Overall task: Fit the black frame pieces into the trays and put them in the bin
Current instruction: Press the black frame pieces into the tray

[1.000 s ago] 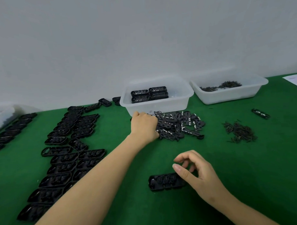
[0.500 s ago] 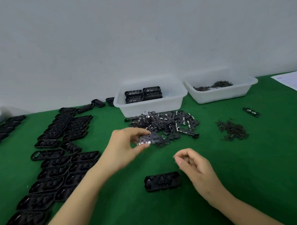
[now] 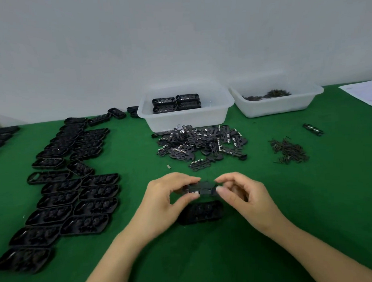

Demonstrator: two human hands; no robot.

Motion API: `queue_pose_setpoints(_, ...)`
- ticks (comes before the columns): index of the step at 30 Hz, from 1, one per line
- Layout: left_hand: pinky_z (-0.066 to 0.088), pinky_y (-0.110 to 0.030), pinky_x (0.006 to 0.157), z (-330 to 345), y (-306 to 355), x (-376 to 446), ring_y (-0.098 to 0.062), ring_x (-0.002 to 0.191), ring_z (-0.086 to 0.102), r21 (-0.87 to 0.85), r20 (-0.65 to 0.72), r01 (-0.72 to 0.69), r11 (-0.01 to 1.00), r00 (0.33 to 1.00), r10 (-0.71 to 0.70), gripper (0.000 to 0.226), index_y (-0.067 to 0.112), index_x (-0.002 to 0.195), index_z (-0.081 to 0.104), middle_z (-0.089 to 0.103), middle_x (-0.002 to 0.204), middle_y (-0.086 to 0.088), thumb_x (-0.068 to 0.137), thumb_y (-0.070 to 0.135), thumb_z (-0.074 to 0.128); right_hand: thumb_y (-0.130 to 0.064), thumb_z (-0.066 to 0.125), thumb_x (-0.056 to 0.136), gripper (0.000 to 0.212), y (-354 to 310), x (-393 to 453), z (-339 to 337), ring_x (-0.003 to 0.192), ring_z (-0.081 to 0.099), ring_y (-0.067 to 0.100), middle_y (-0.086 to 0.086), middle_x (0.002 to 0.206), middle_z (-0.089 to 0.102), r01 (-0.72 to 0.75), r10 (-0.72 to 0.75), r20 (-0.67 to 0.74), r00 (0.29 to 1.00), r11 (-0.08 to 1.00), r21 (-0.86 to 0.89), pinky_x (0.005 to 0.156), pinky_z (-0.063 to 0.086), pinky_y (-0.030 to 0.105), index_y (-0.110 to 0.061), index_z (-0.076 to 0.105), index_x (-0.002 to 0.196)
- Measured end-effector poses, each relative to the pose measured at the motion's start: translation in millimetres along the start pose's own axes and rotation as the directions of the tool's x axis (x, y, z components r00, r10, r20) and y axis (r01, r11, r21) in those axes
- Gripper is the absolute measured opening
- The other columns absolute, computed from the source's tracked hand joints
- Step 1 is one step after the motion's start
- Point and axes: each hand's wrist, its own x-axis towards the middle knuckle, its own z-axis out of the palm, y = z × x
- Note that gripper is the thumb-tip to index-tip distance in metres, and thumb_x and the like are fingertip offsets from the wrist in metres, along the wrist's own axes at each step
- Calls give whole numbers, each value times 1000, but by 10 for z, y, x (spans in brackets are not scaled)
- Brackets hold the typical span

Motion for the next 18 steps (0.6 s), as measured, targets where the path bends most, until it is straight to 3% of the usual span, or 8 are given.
queue_pose_setpoints(3,41,-9,86,-45,-38,-37,1,95,58,35,98,-18,999,995,14,24,13,106,70,67,101,4,82,11,68,-75,58,60,53,51,5,-61,77,41,-6,-18,83,46,37,37,190,981,926,-375,65,31,10,-41,48,100)
queue_pose_setpoints(5,40,-9,89,-36,-35,-56,0,97,57,46,148,-35,998,989,28,24,13,108,69,66,102,5,84,11,66,-80,53,58,57,77,10,-29,85,37,-11,-23,85,40,133,21,269,963,830,-541,69,26,10,-42,44,100)
queue_pose_setpoints(9,38,-10,89,11,14,-57,-1,96,54,73,220,-81,994,973,63,24,12,109,68,63,102,4,87,15,59,-66,60,66,38,86,11,26,86,36,-10,-23,81,40,197,-42,280,959,808,-555,72,24,10,-40,44,90)
queue_pose_setpoints(14,30,-3,87,56,25,-23,-7,96,54,133,259,-99,986,964,61,23,12,110,67,63,104,2,87,12,61,-61,65,65,37,58,-1,26,82,40,-5,-20,77,41,181,-39,271,962,833,-523,71,27,9,-36,47,86)
queue_pose_setpoints(18,31,-11,85,83,25,-13,-13,95,58,198,257,-118,973,964,65,24,16,109,68,64,102,3,85,18,64,-63,64,65,39,45,0,32,74,42,-2,-18,75,41,162,-23,259,966,833,-529,69,29,10,-33,49,85)
